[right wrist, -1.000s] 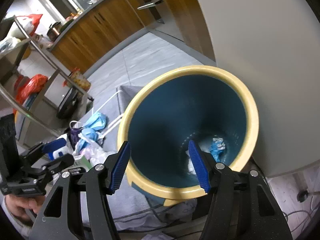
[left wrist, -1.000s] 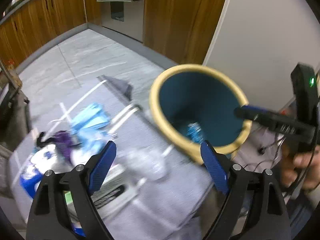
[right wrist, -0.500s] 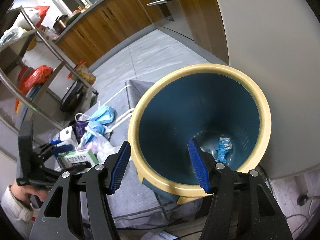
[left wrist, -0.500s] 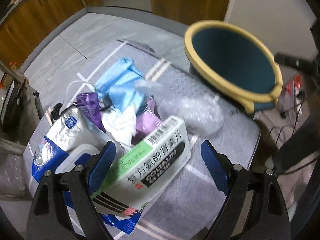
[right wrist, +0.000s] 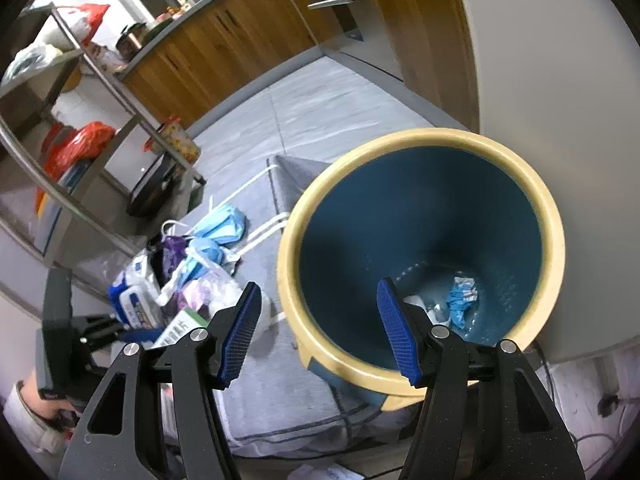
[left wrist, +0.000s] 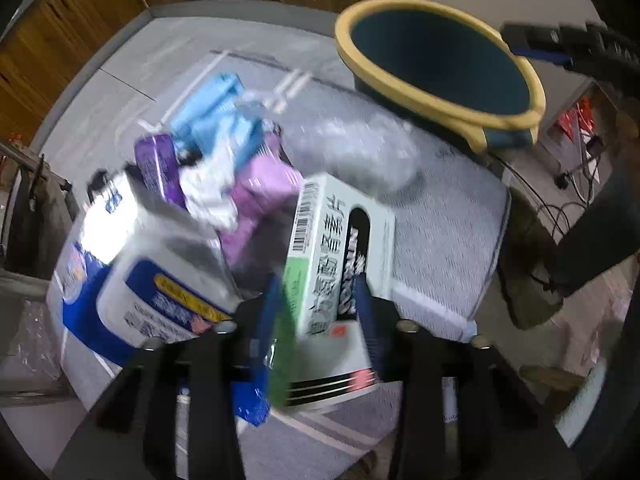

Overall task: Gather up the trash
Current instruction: 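Grasp the COLTALIN box with the left tool while the right tool grasps the blue mask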

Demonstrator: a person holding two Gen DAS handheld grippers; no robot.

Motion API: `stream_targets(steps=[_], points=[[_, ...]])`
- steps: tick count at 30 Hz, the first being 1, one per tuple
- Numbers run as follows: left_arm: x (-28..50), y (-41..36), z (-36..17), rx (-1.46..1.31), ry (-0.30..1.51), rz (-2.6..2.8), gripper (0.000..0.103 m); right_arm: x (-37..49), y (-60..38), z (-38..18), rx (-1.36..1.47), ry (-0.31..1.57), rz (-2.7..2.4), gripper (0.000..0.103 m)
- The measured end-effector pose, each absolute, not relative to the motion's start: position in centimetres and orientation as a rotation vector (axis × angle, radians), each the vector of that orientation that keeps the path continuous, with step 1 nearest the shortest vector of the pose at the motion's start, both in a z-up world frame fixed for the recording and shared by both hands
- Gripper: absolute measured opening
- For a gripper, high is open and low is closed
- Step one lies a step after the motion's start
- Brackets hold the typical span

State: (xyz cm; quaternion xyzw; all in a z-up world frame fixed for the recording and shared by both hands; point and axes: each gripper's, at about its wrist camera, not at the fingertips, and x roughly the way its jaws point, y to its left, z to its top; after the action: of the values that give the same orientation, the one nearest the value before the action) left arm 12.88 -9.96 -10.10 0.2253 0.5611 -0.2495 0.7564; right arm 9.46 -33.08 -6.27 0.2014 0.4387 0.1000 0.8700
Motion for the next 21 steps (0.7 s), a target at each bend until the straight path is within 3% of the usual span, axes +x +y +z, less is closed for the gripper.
stream_targets(steps=[13,21], points=[[10.2,-8.9,-10.1,0.276,1.208,-0.616,0.028,10.2,-28.9,-5.4,0.345,0.921,0.277,0.062],[10.8,-7.9,-11.5,0.181,1.244,-0.559,0.032,13.3,-24.1,-4.0,0.217,0.939,0.372,0.062]])
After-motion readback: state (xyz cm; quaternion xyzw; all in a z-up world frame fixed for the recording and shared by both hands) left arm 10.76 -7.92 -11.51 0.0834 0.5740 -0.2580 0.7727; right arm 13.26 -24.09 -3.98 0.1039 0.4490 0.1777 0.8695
